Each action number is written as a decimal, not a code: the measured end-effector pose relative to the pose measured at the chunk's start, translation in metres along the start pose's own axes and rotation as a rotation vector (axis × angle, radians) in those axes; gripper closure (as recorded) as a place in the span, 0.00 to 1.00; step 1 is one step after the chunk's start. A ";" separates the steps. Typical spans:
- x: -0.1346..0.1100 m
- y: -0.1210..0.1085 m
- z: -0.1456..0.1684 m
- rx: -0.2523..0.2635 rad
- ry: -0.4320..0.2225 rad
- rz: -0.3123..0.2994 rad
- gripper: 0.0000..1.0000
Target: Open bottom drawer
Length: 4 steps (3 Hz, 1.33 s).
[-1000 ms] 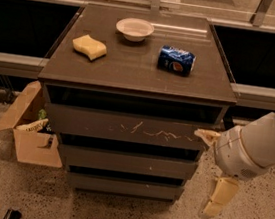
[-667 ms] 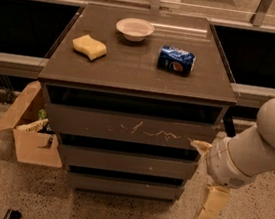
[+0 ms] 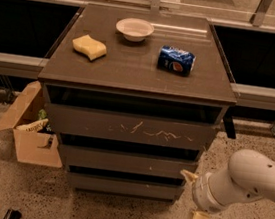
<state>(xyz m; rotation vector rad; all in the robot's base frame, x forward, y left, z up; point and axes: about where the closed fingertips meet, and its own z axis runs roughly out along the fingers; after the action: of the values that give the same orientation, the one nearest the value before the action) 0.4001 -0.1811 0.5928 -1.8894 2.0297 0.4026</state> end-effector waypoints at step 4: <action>0.043 -0.028 0.163 -0.019 -0.113 -0.055 0.00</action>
Offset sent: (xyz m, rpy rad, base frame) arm 0.0039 0.0003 -0.0375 0.0427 0.0138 -0.0059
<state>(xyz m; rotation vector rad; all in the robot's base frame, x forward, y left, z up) 0.4343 -0.1523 0.4280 -1.8848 1.9031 0.5045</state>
